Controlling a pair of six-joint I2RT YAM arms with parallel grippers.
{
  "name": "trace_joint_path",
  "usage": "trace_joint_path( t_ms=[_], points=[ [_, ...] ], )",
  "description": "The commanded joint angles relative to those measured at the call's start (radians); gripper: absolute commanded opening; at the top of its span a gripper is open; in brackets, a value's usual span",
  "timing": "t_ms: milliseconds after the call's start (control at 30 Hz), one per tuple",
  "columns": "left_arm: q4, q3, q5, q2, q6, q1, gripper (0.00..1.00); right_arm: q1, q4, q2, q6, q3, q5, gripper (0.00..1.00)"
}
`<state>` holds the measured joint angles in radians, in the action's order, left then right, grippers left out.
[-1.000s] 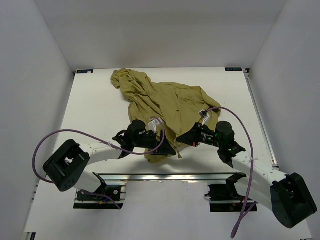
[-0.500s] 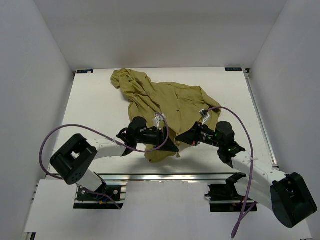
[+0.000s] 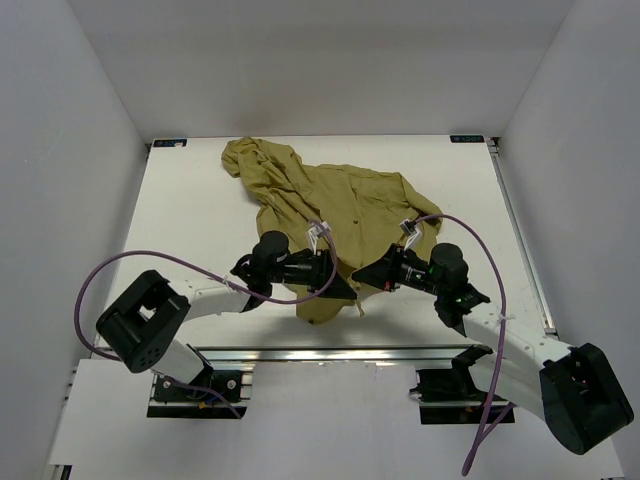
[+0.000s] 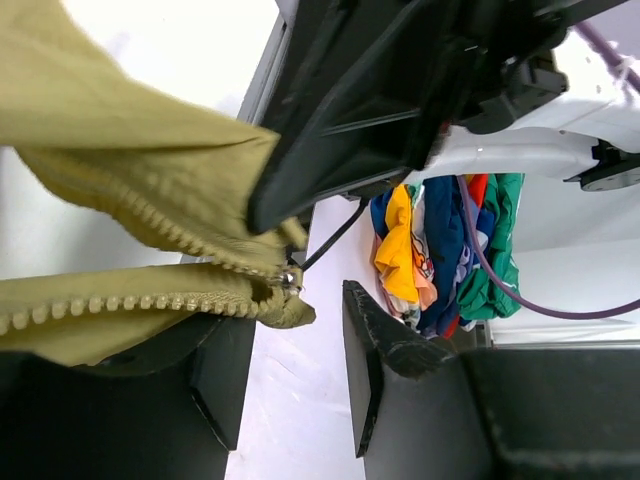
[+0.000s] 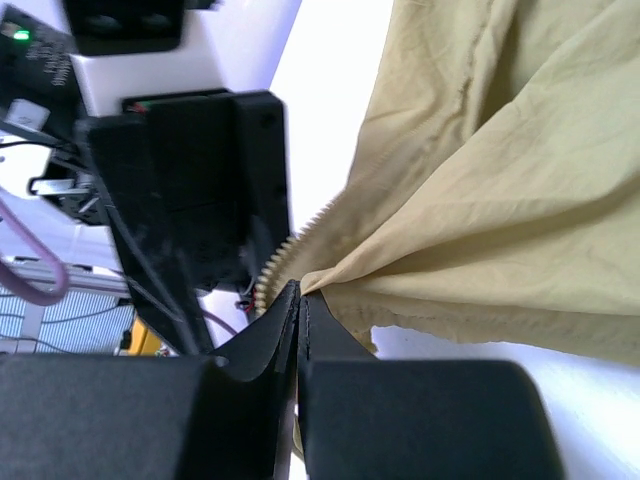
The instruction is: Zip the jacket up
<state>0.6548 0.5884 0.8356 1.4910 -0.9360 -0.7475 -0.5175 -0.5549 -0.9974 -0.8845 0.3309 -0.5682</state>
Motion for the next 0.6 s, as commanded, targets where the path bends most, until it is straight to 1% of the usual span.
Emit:
trace_joint_path(
  t_ms=[0, 67, 133, 267, 300, 367, 400, 433, 567],
  points=[
    [-0.006, 0.011, -0.007, -0.075, 0.026, 0.014, 0.49, -0.004, -0.008, 0.003, 0.022, -0.006, 0.025, 0.0],
    [-0.018, 0.008, -0.013, -0.084, 0.034, 0.016, 0.49, -0.004, -0.004, 0.006, 0.025, -0.006, 0.031, 0.0],
    [-0.038, 0.016, -0.021, -0.084, 0.042, 0.017, 0.47, -0.004, -0.011, 0.008, 0.021, -0.001, 0.03, 0.0],
    [-0.058, 0.033, -0.02, -0.068, 0.049, 0.017, 0.35, -0.007, -0.036, 0.005, 0.015, 0.0, 0.014, 0.0],
    [-0.066, 0.037, -0.021, -0.063, 0.051, 0.017, 0.26, -0.009, -0.043, 0.006, 0.012, 0.0, 0.014, 0.0],
    [-0.078, 0.048, -0.027, -0.052, 0.054, 0.017, 0.19, -0.01, -0.056, 0.006, 0.005, 0.002, 0.01, 0.0],
    [-0.101, 0.053, -0.033, -0.049, 0.057, 0.016, 0.04, -0.015, -0.057, 0.009, 0.004, 0.002, 0.01, 0.0],
    [-0.112, 0.054, -0.039, -0.048, 0.062, 0.017, 0.0, -0.015, -0.054, 0.011, 0.005, 0.003, 0.011, 0.0],
    [-0.13, 0.045, -0.052, -0.066, 0.081, 0.016, 0.0, -0.015, -0.04, 0.009, 0.006, 0.01, 0.037, 0.0]
  ],
)
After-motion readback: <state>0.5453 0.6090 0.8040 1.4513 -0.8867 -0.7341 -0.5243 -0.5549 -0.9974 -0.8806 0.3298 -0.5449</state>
